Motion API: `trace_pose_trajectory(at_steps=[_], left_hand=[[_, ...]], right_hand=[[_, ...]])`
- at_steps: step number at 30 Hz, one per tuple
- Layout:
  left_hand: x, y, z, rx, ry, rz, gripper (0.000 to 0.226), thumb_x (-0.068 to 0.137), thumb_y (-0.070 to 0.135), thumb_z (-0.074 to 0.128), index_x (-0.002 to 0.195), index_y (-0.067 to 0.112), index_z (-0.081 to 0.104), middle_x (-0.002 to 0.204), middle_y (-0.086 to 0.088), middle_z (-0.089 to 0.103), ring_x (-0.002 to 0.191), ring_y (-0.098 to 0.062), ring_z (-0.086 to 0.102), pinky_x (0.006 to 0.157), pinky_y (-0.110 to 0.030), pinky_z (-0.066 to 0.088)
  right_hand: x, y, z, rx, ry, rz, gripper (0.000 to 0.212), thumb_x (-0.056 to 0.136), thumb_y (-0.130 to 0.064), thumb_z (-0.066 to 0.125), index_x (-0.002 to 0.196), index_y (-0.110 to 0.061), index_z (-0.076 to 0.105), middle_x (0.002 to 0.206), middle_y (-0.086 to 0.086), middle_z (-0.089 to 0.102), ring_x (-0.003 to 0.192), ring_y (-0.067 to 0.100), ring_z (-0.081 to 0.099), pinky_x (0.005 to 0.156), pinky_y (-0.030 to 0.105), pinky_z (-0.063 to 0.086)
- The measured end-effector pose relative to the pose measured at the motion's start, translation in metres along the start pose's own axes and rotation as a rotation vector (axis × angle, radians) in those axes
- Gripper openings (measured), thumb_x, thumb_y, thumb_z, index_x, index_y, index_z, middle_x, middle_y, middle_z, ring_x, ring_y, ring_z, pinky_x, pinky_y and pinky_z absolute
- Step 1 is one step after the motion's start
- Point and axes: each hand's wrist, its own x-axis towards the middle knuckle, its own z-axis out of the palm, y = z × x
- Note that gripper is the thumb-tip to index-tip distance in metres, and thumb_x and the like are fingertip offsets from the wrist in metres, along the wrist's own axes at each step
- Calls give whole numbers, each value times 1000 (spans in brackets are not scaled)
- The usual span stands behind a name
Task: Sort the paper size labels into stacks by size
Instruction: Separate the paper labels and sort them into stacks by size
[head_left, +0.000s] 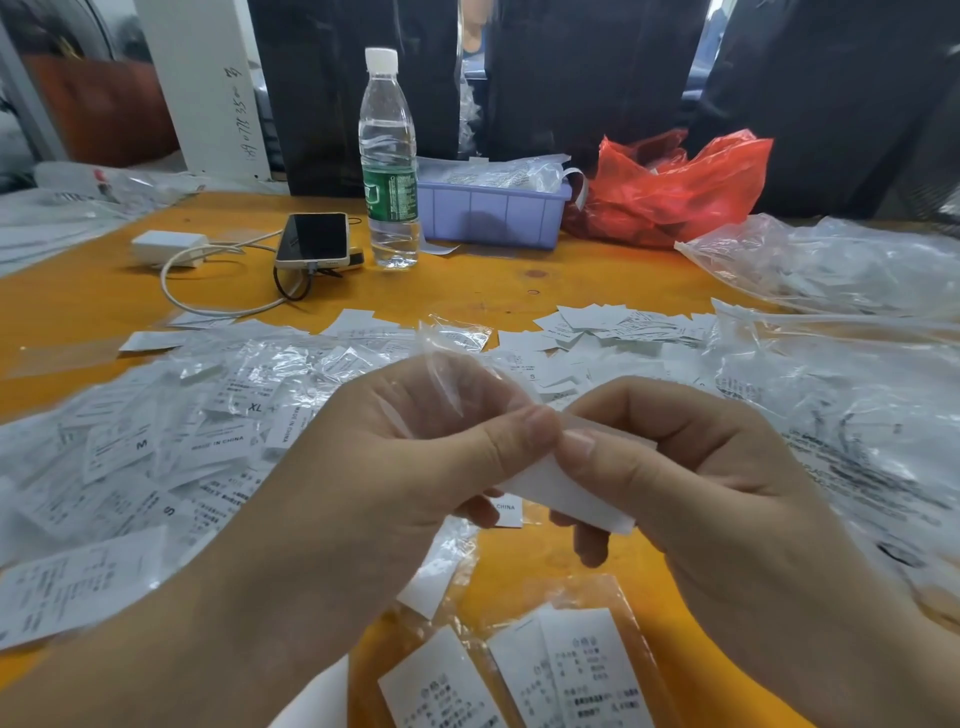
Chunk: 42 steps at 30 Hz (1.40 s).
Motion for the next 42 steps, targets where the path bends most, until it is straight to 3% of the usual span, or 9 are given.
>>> trace_pose_trajectory(at_steps=[3, 9, 13, 18, 21, 27, 32, 37, 42], left_hand=[[1, -3, -3, -20, -8, -4, 8, 63, 29, 77, 57, 28, 71, 63, -1, 68, 60, -15, 64, 50, -20, 50], [-4, -1, 3, -24, -35, 47, 27, 53, 25, 94, 65, 23, 70, 65, -1, 70, 57, -11, 66, 46, -18, 48], [-4, 0, 3, 11, 65, 21, 37, 41, 31, 89, 72, 25, 70, 66, -3, 70, 56, -9, 65, 46, -16, 48], [-8, 1, 1, 385, 320, 218, 61, 42, 67, 83, 95, 52, 55, 95, 18, 65, 84, -4, 65, 57, -26, 55], [-9, 1, -2, 471, 314, 351, 48, 53, 56, 78, 97, 47, 58, 89, 13, 66, 82, -13, 66, 62, -28, 55], [-5, -6, 5, 160, 224, 174, 36, 51, 24, 93, 80, 32, 72, 72, 1, 72, 65, -12, 69, 58, -24, 58], [-1, -4, -4, -155, 294, 127, 23, 48, 31, 79, 68, 24, 73, 64, -3, 67, 59, -16, 68, 56, -24, 57], [2, -5, -11, -131, 296, 147, 17, 57, 30, 79, 70, 23, 71, 65, -2, 69, 62, -19, 69, 60, -31, 58], [0, -4, -6, -130, 318, 182, 11, 58, 32, 77, 66, 27, 71, 61, 3, 66, 59, -15, 67, 60, -28, 57]], right_hand=[[1, 0, 0, -15, -1, -5, 22, 76, -37, 66, 84, -19, 76, 64, 6, 65, 55, 21, 60, 51, 27, 48], [1, 4, 1, -35, 30, 22, 31, 66, -41, 81, 95, -28, 75, 64, 10, 68, 51, 23, 61, 50, 29, 49], [0, 2, 2, -73, 41, -5, 22, 71, -40, 73, 87, -25, 76, 69, 12, 69, 53, 25, 61, 48, 29, 48], [0, 2, -2, -110, 113, -5, 9, 77, -28, 70, 82, -24, 76, 66, 8, 69, 53, 25, 62, 49, 26, 47], [2, 2, -2, -98, 126, -5, 9, 76, -27, 69, 81, -24, 76, 64, 7, 68, 52, 25, 62, 47, 27, 47], [1, 6, -2, -102, 116, 19, 10, 75, -26, 68, 81, -28, 76, 65, 7, 69, 51, 24, 62, 47, 26, 47], [3, 10, -1, -68, -13, 127, 21, 74, -29, 72, 95, -32, 74, 65, 6, 69, 53, 21, 61, 51, 26, 48], [6, 10, 2, 95, -210, 302, 33, 74, -25, 77, 106, -32, 69, 65, 5, 68, 56, 22, 57, 49, 24, 47], [8, 8, 6, 172, -273, 315, 6, 77, -21, 74, 83, -21, 76, 65, 6, 66, 53, 18, 54, 47, 22, 46]])
